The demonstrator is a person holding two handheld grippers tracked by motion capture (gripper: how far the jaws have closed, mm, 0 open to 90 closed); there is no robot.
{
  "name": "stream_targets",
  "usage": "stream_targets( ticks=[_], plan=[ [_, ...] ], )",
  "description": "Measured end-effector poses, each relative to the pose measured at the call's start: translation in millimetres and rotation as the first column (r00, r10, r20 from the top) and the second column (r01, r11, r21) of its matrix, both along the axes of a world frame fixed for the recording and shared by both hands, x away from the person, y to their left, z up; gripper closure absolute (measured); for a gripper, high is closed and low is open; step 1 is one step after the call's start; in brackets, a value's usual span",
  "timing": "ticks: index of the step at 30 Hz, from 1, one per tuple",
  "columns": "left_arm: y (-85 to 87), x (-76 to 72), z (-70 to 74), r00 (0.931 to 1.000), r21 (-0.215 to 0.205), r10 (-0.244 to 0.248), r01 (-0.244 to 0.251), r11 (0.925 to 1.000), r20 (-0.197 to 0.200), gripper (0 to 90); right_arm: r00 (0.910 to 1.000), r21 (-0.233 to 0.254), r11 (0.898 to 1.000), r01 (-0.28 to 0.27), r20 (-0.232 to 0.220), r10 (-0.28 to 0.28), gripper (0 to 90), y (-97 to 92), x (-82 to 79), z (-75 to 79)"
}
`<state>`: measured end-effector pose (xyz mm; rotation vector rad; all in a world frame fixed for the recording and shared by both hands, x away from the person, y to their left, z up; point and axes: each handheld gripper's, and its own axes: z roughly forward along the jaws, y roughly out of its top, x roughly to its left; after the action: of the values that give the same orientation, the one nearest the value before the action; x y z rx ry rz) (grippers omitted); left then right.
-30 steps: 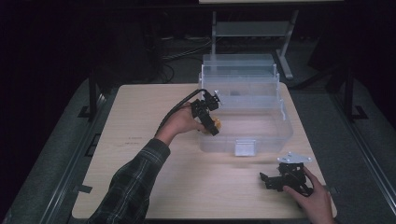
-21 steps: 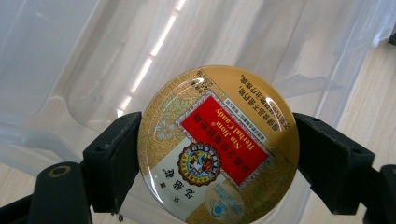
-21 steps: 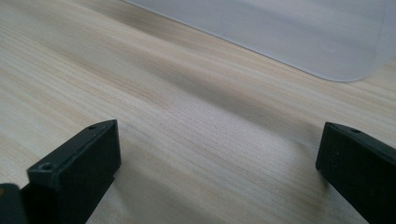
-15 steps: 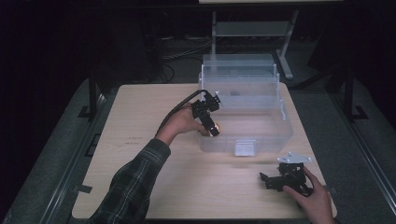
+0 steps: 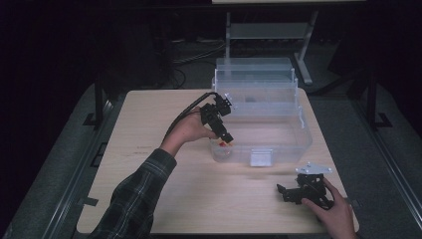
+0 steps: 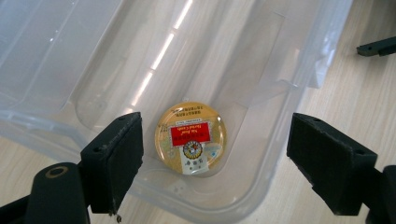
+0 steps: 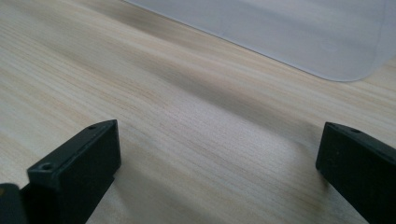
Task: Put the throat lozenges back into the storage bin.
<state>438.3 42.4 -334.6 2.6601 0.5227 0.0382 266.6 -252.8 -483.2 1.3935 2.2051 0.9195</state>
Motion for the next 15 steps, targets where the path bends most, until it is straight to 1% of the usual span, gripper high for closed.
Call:
stream_targets(
  ticks=[6, 8, 9, 12, 15],
  plan=[
    [6.3, -8.2, 6.8, 0.9999, -0.01, 0.001, -0.001, 1.0, 0.015, 18.0, 1.0, -0.002, 1.0, -0.001, 0.0, 0.001, 0.0, -0.1, -0.1, 0.1],
    [9.5, -10.2, 8.3, 0.9997, -0.02, 0.004, -0.003, 0.9998, 0.023, 18.0, 1.0, -0.002, 1.0, -0.003, 0.0, 0.003, 0.0, -0.2, 0.0, 0.0],
    [11.6, -10.9, 9.1, 0.9998, -0.025, 0.004, -0.004, 0.9997, 0.021, 18.0, 1.0, -0.002, 1.0, -0.002, 0.0, 0.002, 0.0, -0.1, 0.0, 0.0],
    [17.3, -13.7, 9.5, 0.9996, -0.031, 0.003, -0.002, 0.9995, 0.027, 18.0, 1.0, -0.001, 1.0, -0.001, -0.001, 0.001, 0.0, -0.1, 0.0, 0.1],
    [24.7, -16.8, 9.1, 0.9994, -0.041, 0.014, -0.012, 0.9991, 0.031, 18.0, 1.0, -0.002, 1.0, -0.002, 0.0, 0.002, 0.0, -0.2, 0.0, 0.0]
  ],
)
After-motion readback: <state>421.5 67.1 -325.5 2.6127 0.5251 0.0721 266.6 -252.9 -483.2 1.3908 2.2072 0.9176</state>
